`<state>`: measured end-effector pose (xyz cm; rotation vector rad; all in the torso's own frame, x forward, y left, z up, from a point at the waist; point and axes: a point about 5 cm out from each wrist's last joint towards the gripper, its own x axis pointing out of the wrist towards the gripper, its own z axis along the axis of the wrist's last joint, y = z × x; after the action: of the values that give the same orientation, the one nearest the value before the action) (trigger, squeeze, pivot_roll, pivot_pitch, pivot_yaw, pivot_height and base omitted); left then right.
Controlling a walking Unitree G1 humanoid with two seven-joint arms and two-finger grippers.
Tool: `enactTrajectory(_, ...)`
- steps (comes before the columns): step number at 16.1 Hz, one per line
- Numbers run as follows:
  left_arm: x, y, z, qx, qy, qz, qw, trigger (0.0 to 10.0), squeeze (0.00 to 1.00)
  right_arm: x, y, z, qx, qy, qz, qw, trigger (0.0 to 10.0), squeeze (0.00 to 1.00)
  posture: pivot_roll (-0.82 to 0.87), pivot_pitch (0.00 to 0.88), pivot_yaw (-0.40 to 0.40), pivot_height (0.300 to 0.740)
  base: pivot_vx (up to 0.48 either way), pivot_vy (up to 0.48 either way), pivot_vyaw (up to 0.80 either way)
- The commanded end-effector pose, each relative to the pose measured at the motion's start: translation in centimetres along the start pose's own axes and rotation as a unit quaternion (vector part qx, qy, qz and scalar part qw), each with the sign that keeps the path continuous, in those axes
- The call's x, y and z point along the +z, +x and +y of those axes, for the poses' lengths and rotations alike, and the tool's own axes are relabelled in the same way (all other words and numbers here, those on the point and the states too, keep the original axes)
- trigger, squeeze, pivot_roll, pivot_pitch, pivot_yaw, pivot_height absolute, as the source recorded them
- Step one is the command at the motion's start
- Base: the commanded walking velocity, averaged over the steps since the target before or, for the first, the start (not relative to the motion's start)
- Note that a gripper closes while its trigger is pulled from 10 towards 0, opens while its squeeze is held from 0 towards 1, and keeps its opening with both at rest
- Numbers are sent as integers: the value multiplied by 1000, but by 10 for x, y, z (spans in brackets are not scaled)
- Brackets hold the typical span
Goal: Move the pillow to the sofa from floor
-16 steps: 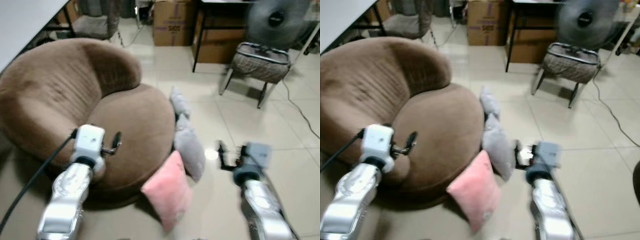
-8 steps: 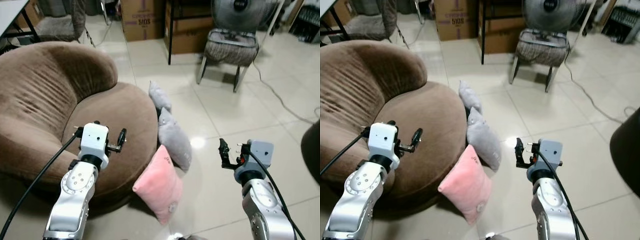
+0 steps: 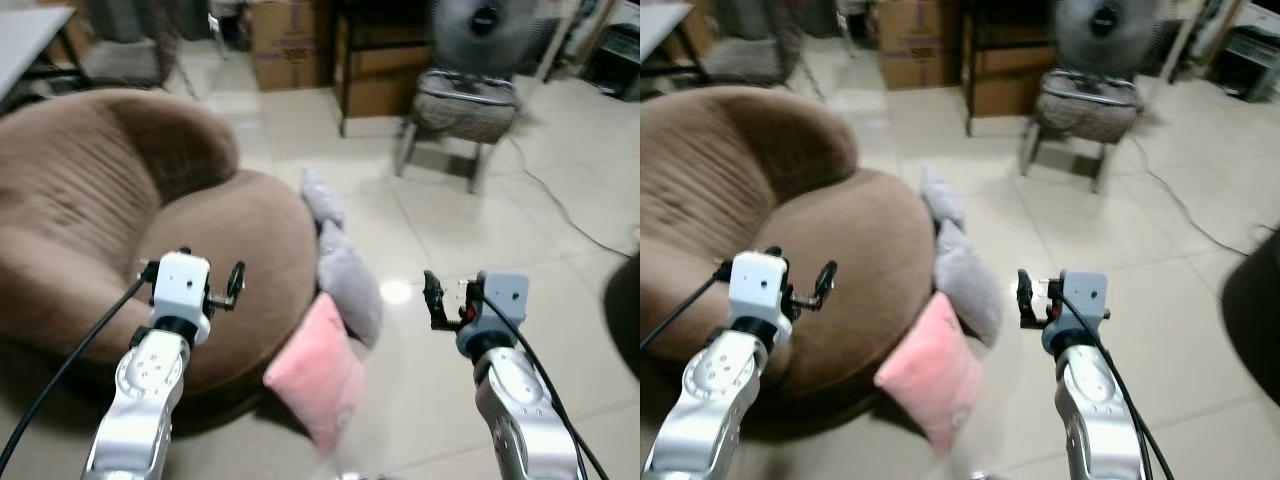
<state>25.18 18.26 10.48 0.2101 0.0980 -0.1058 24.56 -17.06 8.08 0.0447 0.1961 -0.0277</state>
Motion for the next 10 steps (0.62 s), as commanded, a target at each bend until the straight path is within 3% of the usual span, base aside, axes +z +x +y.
enactTrajectory(1,1,0,0,-1,6,-3,1000,10000,0,1,0,0,3,-3,-6,1000,10000,0,41,0,-6,740,300,0,0)
enactTrajectory(4,-2,-2,-5,-8,14,1,1000,10000,0,0,1,0,11,-12,-1,1000,10000,0,42,0,-15,740,303,0,0)
enactTrajectory(7,-3,-3,-6,-8,12,0,1000,10000,0,0,0,-1,13,-15,-1,1000,10000,0,36,0,-16,740,301,0,-800)
enactTrajectory(10,-4,-3,-10,-18,16,1,1000,10000,0,0,-1,-4,7,-18,-4,1000,10000,0,37,0,-20,740,287,0,0)
